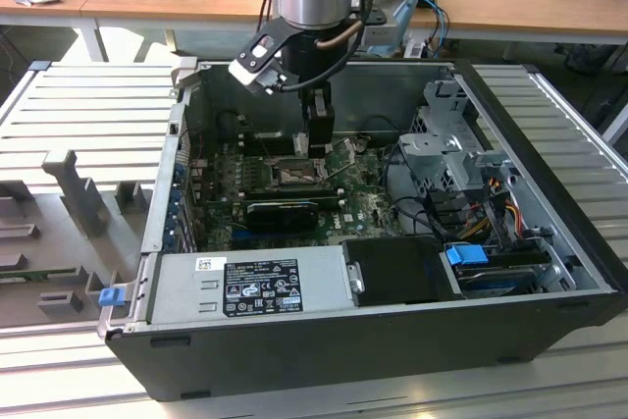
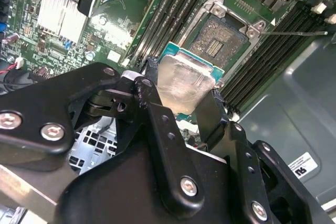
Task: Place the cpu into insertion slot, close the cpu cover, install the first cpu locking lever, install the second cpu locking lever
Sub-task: 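Place the cpu into insertion slot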
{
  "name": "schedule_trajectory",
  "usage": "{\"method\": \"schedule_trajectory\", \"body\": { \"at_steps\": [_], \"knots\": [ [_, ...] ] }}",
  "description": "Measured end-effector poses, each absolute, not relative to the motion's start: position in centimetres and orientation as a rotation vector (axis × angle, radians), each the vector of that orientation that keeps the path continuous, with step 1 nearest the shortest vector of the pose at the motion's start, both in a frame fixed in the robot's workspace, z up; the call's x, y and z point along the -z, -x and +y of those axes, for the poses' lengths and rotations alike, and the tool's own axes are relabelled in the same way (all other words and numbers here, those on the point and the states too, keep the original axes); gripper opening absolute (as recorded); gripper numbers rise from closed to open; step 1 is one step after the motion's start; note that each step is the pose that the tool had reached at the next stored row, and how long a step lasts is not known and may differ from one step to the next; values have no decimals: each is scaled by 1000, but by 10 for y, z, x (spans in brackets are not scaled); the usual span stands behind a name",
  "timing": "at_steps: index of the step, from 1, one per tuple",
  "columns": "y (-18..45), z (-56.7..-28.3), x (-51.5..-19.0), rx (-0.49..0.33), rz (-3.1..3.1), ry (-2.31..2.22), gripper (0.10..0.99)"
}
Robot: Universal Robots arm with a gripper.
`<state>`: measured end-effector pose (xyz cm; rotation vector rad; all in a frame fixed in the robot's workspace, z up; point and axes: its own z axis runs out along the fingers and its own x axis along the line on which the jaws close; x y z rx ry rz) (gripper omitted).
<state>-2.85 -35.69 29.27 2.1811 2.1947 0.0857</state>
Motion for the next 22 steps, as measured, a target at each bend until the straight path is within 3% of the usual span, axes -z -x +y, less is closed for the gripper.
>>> {"method": "schedule_trajectory", "body": {
  "at_steps": [22],
  "knots": [
    [33,-356,-265,-86,2202,-2175,529]
  ]
}}
